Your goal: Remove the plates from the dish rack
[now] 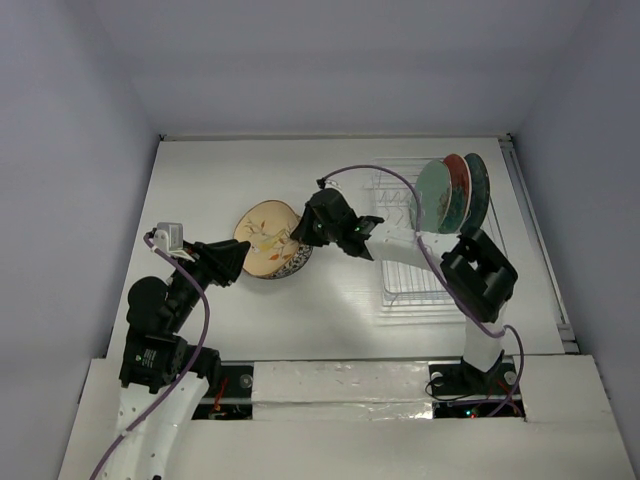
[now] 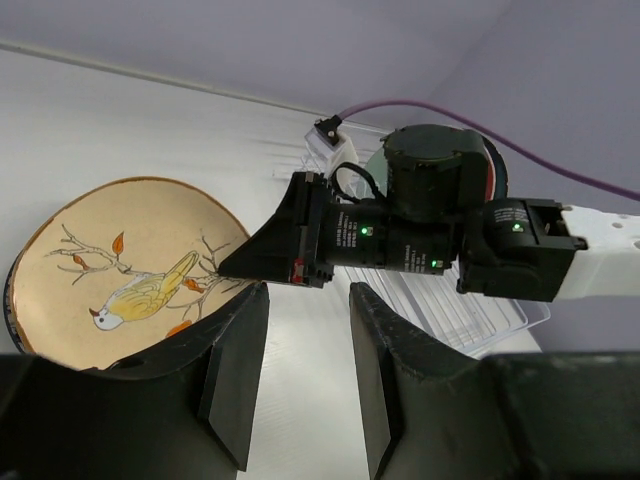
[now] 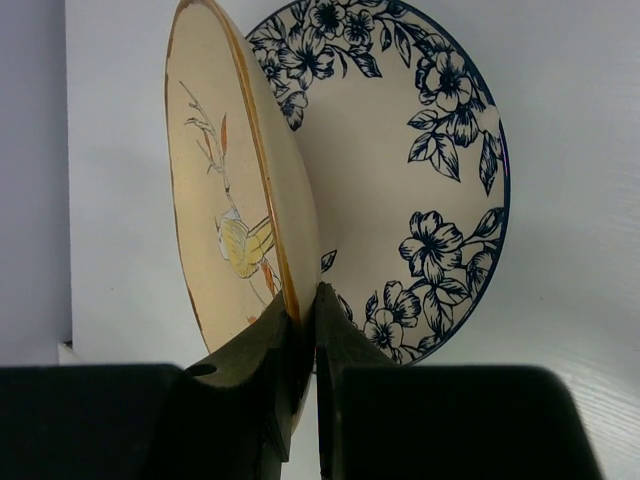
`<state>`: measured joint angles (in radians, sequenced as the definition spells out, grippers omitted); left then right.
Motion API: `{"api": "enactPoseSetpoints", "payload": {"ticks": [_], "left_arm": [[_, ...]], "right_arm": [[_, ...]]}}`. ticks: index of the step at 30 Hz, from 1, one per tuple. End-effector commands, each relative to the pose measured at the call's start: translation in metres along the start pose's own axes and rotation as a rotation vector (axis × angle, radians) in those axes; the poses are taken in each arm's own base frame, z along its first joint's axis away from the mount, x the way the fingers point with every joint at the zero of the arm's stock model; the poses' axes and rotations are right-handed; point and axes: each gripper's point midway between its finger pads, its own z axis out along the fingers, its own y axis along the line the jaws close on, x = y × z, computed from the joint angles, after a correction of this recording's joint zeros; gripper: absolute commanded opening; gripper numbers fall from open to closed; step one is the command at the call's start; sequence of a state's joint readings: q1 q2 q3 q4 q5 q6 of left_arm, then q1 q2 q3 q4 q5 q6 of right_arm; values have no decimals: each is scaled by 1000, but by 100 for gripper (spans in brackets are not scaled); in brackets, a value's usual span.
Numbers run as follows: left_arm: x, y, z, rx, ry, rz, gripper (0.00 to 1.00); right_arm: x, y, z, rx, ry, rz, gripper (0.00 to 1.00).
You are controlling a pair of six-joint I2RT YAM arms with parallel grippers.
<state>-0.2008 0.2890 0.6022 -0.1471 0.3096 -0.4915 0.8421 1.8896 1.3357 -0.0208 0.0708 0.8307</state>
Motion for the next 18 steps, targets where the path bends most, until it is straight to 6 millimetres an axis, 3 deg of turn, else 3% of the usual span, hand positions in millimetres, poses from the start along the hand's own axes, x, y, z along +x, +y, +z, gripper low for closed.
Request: {"api": "enactPoseSetpoints", "payload": {"ticks": [1,3,7,12,18], "left_arm": [[-16,-10,-1,40,-60,21,35],[-16,-11,-1,45,-62,22,35],[-17,-11,-2,44,-66,23,35],[-17,-11,-3,39,-65,24,35],[-27,-7,-8,-4,-96,41,35]], "right_arm": [[-51,70,-15,-266,-167,123,0],[-42,59,-9,-238,-152,127,2],[-26,40,3,-194,-129,128,22],[-12,26,10,-159,-92,109,38],[-2,11,7,-95,-75,48,74]]}}
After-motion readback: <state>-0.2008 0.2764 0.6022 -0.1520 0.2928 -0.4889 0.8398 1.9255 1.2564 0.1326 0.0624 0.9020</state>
